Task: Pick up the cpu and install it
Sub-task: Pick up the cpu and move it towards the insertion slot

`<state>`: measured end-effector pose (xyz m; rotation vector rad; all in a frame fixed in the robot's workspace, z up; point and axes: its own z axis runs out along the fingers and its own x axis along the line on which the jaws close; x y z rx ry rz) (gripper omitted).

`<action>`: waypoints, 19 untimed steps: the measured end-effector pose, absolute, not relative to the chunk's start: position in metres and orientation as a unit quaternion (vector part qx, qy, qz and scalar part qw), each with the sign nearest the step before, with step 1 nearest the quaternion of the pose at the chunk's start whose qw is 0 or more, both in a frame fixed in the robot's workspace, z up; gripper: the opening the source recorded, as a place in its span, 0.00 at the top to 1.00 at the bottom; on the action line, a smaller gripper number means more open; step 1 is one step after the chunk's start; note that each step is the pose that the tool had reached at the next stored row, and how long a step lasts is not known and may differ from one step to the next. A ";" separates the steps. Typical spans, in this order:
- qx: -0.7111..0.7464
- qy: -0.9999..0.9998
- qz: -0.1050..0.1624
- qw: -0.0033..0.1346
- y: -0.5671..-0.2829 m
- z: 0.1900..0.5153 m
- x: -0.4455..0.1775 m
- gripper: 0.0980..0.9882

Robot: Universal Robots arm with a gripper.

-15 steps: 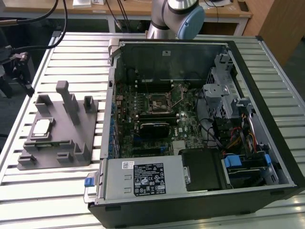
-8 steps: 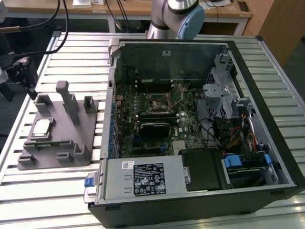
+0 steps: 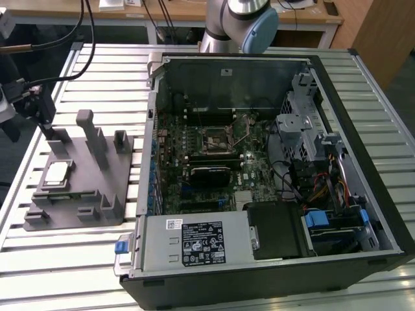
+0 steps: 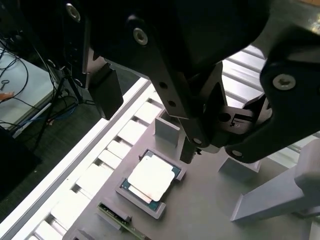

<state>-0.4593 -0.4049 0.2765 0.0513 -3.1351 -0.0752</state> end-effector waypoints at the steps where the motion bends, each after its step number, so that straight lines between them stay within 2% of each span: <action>1: 0.016 -1.000 -0.024 0.003 -0.405 0.275 -0.459 0.29; 19: 0.016 -1.000 -0.024 0.003 -0.409 0.249 -0.459 0.29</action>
